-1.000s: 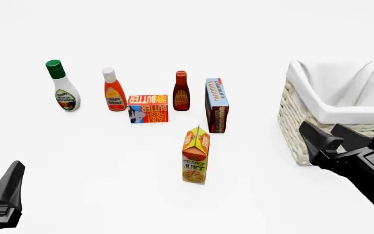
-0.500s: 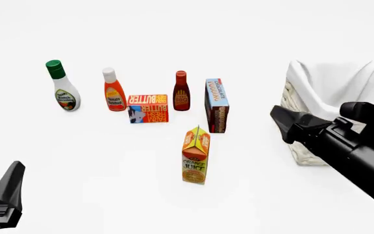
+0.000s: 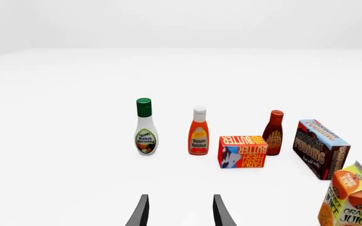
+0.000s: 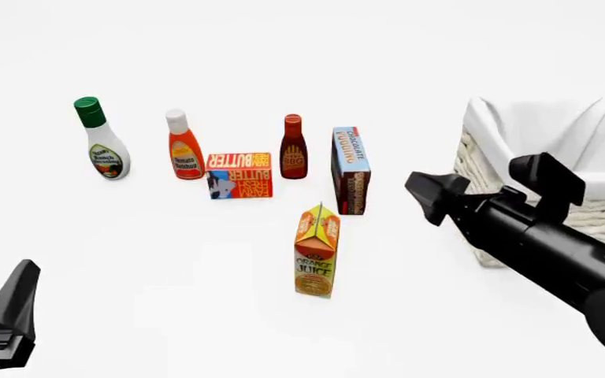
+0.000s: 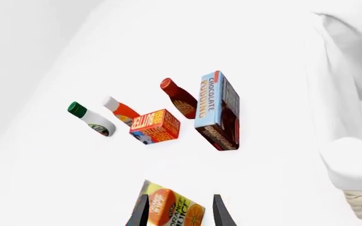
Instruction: Pick the orange juice and place it in the basket.
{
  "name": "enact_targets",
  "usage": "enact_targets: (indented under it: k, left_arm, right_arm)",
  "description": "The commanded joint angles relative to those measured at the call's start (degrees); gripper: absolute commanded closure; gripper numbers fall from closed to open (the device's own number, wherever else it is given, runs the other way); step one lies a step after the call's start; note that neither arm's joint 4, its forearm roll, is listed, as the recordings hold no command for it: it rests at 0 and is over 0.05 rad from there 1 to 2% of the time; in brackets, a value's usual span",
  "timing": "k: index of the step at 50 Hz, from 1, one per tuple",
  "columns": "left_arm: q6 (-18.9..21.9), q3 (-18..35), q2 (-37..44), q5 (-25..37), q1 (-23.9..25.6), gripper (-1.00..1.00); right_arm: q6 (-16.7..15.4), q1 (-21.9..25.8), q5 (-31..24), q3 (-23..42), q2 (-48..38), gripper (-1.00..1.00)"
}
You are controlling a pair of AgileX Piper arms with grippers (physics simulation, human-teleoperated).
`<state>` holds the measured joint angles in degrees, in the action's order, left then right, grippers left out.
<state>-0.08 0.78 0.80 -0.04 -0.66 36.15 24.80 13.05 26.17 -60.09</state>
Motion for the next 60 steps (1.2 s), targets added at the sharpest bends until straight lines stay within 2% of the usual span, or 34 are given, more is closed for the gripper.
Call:
enact_targets:
  k: [1,10,11,20,27,38,43,49,60]
  left_arm:
    - [0.0,-0.1,-0.1,0.0,0.2,-1.0]
    - [0.0,-0.1,-0.1,0.0,0.2,-1.0]
    - [0.0,-0.2,-0.2,0.0,0.2,-1.0]
    - [0.0,-0.3,-0.3,0.1,0.2,-1.0]
    - [0.0,-0.3,-0.3,0.0,0.2,-1.0]
    - [0.0,-0.4,0.0,-0.3,0.1,-1.0]
    - [0.0,-0.4,0.0,-0.4,0.2,-1.0]
    - [0.0,-0.4,-0.1,-0.3,0.2,-1.0]
    - [0.0,-0.4,-0.2,-0.1,0.1,-1.0]
  right_arm:
    - [5.6,3.2,-2.6,2.2,-1.4,-1.0]
    - [8.2,4.5,-7.4,4.8,-1.5,-1.0]
    - [9.3,5.2,-7.6,4.8,-2.0,-1.0]
    - [11.2,7.7,-13.0,9.0,-3.7,-1.0]
    - [12.0,7.6,-18.2,12.3,-3.8,-1.0]
    - [15.2,9.8,-22.0,14.7,-5.8,-1.0]
    - [14.2,10.0,-26.3,17.6,-6.7,-1.0]
    - [16.4,12.4,-28.1,18.7,-7.5,-1.0]
    - [16.0,14.0,-38.4,26.6,-10.2,-1.0]
